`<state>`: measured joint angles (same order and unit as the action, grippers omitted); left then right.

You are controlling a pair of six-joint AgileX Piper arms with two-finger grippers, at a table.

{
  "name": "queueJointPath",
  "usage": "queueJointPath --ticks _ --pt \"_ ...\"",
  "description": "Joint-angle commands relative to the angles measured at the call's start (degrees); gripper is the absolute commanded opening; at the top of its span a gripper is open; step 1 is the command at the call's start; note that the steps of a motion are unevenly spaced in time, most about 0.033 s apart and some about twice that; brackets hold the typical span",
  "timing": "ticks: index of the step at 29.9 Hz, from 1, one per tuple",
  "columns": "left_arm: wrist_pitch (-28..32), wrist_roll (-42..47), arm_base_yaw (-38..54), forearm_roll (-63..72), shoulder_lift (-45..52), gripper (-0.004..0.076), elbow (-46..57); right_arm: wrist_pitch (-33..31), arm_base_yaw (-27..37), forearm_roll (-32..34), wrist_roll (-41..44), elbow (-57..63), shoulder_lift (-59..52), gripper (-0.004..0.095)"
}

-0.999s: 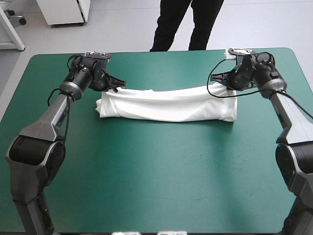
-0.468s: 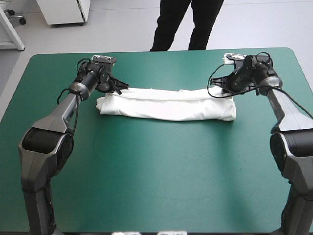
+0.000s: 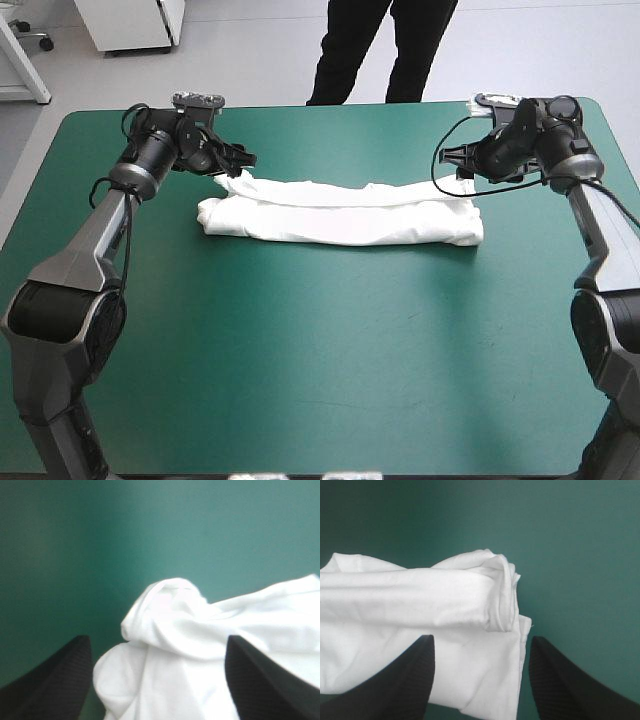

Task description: Fold the cloth

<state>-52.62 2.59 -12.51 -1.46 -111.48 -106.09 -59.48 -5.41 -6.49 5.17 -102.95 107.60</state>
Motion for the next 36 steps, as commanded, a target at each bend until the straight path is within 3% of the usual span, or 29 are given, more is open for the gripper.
queueJointPath --ticks 1,4,5,23,29,36 --pt "2.12 -2.59 -0.09 8.03 5.21 0.0324 -1.96 -0.06 0.7 0.61 -0.67 -1.93 -5.51 0.0509" --pt "2.12 -8.57 -1.16 15.31 5.35 0.0021 -1.96 -0.92 0.7 0.61 -0.55 -1.93 -6.65 0.0509" --pt "2.12 -10.24 -1.95 16.64 5.35 -0.0002 -1.96 -1.05 0.7 0.49 -0.44 -1.93 -7.04 0.0509" --pt "10.4 -10.39 -17.27 17.39 -3.77 -0.0009 -1.72 -2.08 0.7 0.02 0.11 -1.93 -7.57 0.0509" --pt "9.59 -10.39 -17.6 17.26 -7.93 -0.0009 -1.72 -2.08 1.93 -0.59 0.11 -1.82 -7.57 0.0509" --pt "8.61 -10.39 -17.6 17.04 -11.71 -0.0009 -1.72 -2.35 6.78 -6.72 -2.4 -0.53 -7.57 0.051"
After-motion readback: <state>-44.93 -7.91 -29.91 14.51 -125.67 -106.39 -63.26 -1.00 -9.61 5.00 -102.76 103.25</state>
